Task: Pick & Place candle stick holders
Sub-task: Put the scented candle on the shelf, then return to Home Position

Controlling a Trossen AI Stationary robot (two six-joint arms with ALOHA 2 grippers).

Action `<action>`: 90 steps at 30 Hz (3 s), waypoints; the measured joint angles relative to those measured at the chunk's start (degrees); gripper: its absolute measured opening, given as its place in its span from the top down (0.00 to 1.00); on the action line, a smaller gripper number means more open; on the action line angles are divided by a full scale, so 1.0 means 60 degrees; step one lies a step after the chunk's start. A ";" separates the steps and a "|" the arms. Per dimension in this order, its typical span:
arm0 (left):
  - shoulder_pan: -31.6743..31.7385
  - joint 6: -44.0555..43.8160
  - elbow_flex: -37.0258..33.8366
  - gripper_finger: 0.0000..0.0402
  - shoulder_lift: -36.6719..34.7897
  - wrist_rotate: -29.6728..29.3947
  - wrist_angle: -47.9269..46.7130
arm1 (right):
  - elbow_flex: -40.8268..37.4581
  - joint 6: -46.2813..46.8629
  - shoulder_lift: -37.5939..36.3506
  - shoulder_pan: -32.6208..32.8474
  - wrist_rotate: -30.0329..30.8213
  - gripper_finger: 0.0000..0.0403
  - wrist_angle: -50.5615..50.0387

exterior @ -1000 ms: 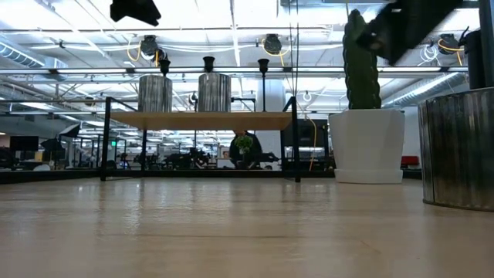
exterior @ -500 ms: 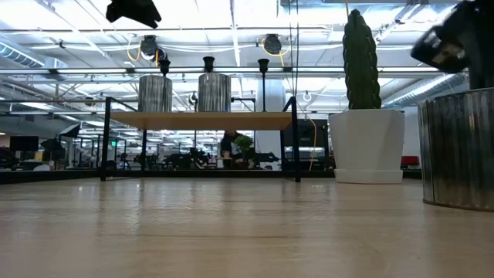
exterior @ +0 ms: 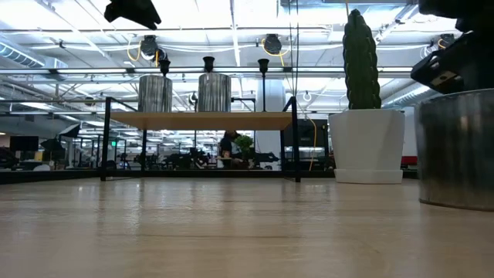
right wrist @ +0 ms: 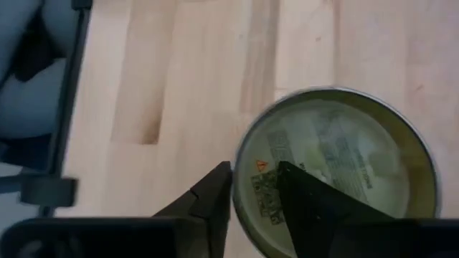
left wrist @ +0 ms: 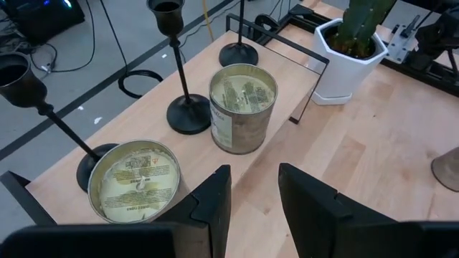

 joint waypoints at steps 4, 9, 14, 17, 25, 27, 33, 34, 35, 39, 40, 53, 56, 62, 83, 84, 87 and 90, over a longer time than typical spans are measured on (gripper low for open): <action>0.0000 -0.0013 0.0000 0.69 0.0000 0.0000 0.0000 | -0.0004 -0.0196 0.0000 -0.0025 0.0004 0.85 -0.0003; 0.0000 -0.0021 0.0000 0.69 0.0000 0.0000 0.0000 | -0.0004 -0.0757 -0.0033 -0.0061 0.0014 0.98 0.0079; 0.0000 -0.0018 0.0000 0.69 0.0000 0.0000 0.0071 | -0.0022 -0.1984 -0.0161 -0.0604 0.0470 0.99 0.1799; 0.0000 -0.0018 0.0000 0.69 0.0000 0.0000 0.0176 | -0.0018 -0.3936 -0.0477 -0.1215 0.0689 0.99 0.3242; -0.0004 0.0110 0.0000 0.69 0.0000 -0.0002 0.0184 | 0.0881 -0.7078 -0.0982 -0.3855 0.1036 0.99 0.4328; -0.0004 0.0278 0.0000 0.69 0.0000 0.0000 0.0184 | 0.1495 -0.7646 -0.0899 -0.4497 0.0364 0.99 0.4056; 0.0000 0.0578 0.0004 0.69 0.0004 -0.0009 0.0254 | 0.4457 -0.8249 0.0459 -0.6136 -0.0133 0.99 0.1325; 0.0000 0.0610 0.0004 0.69 0.0005 -0.0023 0.0248 | 0.4981 -0.8518 0.0769 -0.6382 -0.0245 0.99 0.0741; 0.0000 0.0667 0.0004 0.69 0.0007 -0.0030 0.0245 | 0.5477 -0.8736 0.1047 -0.6630 -0.0280 0.99 0.0061; 0.0000 0.0798 0.0004 0.69 0.0007 -0.0069 0.0248 | 0.6774 -0.8731 0.1907 -0.7525 -0.0280 0.99 -0.1613; 0.0000 0.0798 0.0004 0.69 0.0007 -0.0069 0.0238 | 0.6933 -0.8650 0.2077 -0.7741 -0.0298 0.99 -0.1684; 0.0000 0.1013 0.0004 0.69 0.0007 -0.0073 0.0221 | 0.7096 -0.7851 0.2517 -0.9239 -0.0312 0.98 -0.2503; 0.0000 0.1013 0.0004 0.69 0.0011 -0.0073 0.0219 | 0.7096 -0.7870 0.2517 -0.9273 -0.0309 0.98 -0.2507; 0.0000 0.1013 0.0004 0.69 0.0015 -0.0073 0.0215 | 0.7096 -0.7873 0.2517 -0.9307 -0.0316 0.97 -0.2509; -0.0005 0.1324 0.0004 0.69 -0.0009 -0.0070 0.0120 | 0.7096 -0.8025 0.2147 -0.9059 -0.0283 0.70 -0.2231; -0.0011 0.1454 0.0004 0.69 -0.0032 -0.0073 0.0120 | 0.7096 -0.8055 0.2036 -0.8970 -0.0280 0.70 -0.2208; -0.0058 0.1780 0.0004 0.69 -0.0222 -0.0073 -0.0013 | 0.7096 -0.8102 0.1677 -0.8624 -0.0283 0.70 -0.2409; -0.0103 0.1834 0.0004 0.69 -0.0491 -0.0071 -0.0097 | 0.7096 -0.8041 0.1233 -0.8314 -0.0287 0.72 -0.2762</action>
